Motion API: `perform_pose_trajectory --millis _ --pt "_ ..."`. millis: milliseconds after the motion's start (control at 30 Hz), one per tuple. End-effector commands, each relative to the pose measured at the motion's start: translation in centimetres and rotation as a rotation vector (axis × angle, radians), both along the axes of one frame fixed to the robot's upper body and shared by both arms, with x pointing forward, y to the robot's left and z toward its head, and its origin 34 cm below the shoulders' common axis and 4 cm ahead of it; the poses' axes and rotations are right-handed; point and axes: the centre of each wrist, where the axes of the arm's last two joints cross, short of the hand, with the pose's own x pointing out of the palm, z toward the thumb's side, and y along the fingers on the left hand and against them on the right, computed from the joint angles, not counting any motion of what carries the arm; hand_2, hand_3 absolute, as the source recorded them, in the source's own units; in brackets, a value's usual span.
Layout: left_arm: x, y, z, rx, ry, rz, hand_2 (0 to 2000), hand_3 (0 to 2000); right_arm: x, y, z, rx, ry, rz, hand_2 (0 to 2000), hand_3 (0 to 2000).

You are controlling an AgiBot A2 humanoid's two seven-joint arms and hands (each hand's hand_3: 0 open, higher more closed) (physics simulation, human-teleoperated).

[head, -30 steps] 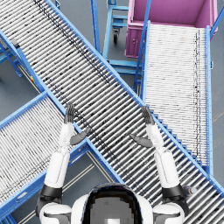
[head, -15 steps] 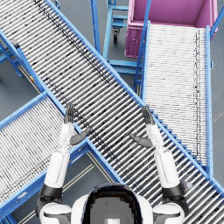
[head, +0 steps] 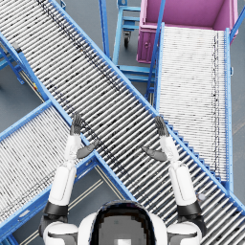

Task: Pick up the oil and place it on the left assembly line, put the cola on the right, and keep Sprite still

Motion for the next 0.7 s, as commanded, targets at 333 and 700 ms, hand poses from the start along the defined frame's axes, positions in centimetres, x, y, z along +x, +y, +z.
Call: perform_pose_trajectory --millis 333,700 --pt "0.00 0.00 0.00 0.000 0.000 0.000 0 0 0.00 0.00 0.00 0.000 0.000 0.000 0 0" --pt "0.00 0.00 0.00 0.000 0.000 0.000 0 0 0.00 0.00 0.00 0.000 0.000 0.000 0 0"
